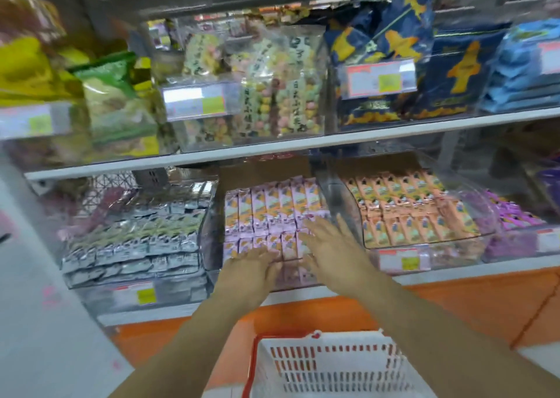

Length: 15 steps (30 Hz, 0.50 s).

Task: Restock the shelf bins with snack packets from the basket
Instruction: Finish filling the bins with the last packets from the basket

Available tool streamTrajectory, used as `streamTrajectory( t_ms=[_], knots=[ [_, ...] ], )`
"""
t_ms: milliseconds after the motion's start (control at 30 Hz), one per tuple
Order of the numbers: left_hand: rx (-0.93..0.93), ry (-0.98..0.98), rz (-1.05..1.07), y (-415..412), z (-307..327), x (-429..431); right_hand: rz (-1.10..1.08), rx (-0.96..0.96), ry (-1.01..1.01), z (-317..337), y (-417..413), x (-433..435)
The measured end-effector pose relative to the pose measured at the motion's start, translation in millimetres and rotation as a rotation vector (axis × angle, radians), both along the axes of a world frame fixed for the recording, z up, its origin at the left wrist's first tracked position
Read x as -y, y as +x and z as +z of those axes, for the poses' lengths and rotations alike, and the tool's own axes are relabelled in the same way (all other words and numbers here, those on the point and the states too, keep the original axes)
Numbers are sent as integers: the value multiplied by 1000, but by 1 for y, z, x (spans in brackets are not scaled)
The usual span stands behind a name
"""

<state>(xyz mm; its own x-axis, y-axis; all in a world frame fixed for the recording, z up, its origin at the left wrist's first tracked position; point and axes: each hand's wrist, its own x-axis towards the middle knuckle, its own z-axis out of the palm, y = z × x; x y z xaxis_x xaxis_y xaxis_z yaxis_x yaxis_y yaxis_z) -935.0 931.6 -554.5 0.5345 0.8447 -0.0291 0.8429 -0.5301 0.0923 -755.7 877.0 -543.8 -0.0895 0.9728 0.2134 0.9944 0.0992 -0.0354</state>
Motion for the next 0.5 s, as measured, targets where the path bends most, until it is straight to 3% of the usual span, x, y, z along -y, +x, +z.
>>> streamTrajectory(
  t_ms=[167,333,500],
  knots=[
    [-123,-34,-11,-2,-5,-8,-111,262,-156,8,10,-34],
    [-108,-35,-34,-5,-6,-9,-137,333,-187,7,7,-33],
    [64,-151,-39,-2,12,-25,-112,344,-178,40,9,-47]
  ],
)
